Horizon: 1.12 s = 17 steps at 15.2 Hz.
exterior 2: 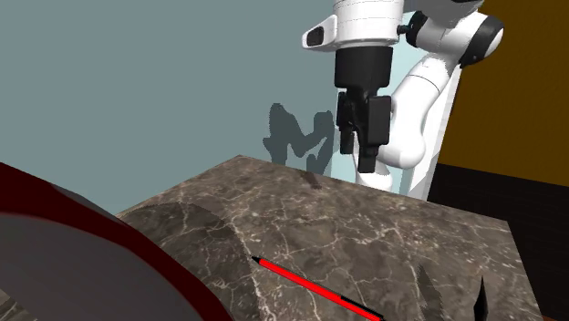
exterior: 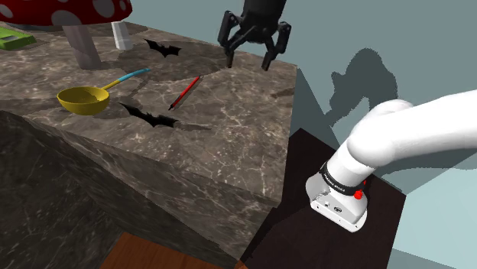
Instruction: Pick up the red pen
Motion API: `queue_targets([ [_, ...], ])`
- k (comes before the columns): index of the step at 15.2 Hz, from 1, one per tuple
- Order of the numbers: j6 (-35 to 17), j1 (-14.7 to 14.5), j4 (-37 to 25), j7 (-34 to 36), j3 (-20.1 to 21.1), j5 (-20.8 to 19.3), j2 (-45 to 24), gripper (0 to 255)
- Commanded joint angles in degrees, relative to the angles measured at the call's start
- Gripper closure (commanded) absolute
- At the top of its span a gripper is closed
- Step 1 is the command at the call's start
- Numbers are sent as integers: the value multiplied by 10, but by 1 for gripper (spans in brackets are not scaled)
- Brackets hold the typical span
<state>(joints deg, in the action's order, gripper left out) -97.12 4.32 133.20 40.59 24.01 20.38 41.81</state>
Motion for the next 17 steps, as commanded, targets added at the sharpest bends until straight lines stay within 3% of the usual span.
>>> queue_targets([
  [1,-16,13,-16,71,41,13,-25,0],
  [8,-79,90,-103,306,190,6,-153,0],
  [11,-106,137,-152,420,265,-30,-230,0],
  [13,-121,171,-189,506,321,-76,-295,0],
  [17,-148,177,-178,531,338,-94,-319,0],
])
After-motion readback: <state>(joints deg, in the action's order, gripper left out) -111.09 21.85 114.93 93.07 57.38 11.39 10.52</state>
